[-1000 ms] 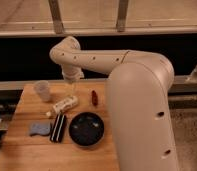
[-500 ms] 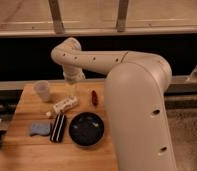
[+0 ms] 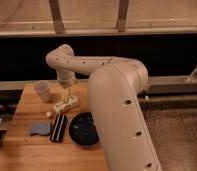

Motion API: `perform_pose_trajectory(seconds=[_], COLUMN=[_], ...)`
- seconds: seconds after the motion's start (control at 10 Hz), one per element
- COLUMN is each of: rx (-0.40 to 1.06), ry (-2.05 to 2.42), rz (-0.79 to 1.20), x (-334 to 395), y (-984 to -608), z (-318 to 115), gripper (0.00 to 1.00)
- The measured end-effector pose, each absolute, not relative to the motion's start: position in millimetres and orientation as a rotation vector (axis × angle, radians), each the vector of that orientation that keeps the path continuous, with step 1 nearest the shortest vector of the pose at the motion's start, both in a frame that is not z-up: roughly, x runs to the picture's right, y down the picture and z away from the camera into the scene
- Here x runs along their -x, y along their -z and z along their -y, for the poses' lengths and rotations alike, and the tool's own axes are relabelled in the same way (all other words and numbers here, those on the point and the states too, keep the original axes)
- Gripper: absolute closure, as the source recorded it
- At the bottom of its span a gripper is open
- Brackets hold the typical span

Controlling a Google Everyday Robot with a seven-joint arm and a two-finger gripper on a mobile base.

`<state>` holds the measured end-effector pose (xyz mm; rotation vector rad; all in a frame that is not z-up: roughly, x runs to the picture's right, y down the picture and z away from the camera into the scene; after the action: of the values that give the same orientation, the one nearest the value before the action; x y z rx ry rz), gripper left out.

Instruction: Place the bottle in the ceramic bowl

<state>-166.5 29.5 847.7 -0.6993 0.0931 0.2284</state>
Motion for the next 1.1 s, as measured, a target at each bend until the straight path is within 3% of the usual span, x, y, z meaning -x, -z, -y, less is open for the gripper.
perform_pose_trajectory(seconds=[0.3, 1.1], rx=[0.766, 0.848], ry=[-0.171, -0.071], rz=[-0.055, 0.015], x=[185, 198], y=[-868, -913], z=[-59, -88], gripper=[0.2, 0.2])
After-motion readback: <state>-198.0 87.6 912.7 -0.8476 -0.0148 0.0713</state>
